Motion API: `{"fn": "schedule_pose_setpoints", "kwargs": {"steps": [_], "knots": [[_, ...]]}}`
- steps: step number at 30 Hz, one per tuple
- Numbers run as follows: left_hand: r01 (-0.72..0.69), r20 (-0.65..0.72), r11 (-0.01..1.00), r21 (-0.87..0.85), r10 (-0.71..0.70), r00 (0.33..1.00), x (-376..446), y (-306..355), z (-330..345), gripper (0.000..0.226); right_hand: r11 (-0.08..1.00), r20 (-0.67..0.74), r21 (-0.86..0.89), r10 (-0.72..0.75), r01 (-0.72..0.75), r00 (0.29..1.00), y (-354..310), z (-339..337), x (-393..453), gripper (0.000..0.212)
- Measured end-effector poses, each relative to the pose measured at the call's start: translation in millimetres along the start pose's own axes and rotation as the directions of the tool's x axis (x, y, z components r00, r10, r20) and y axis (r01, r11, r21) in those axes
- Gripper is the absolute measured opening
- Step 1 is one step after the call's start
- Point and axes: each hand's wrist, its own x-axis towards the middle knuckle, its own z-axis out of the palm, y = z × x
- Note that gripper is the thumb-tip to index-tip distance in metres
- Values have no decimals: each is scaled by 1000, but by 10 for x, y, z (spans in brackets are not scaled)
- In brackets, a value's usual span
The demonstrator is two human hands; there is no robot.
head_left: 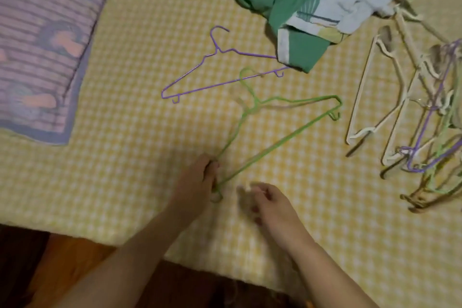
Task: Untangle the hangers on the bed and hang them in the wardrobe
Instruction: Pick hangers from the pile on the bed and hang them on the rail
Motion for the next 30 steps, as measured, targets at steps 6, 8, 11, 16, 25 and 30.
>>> {"fn": "schedule_pose_setpoints", "kwargs": {"steps": [6, 8, 11, 16, 25, 30], "knots": [[-296, 86, 946, -134, 309, 947, -199, 575, 51, 29, 796, -35, 603, -37, 50, 999, -735, 293, -47, 43], [-382, 191, 906, -182, 413, 890, -101, 628, 46, 31, 833, -169, 537, -49, 133, 984, -884, 216, 44, 35], [-438, 174, 894, -97, 449, 876, 396, 383, -164, 47, 905, -355, 374, -62, 203, 933, -1002, 21, 196, 13], [55, -273, 936, 348, 45, 961, 1997, -184, -734, 57, 968, -481, 153, -104, 201, 870, -808, -89, 472, 29], [113, 59, 806, 582, -180, 982, 2506, -540, -730, 50, 976, -561, 159, -37, 152, 827, -117, 58, 592, 70], [191, 89, 883, 429, -252, 964, 1904, -539, -694, 47, 958, -529, 263, 46, 112, 847, -160, -131, 131, 58]]}}
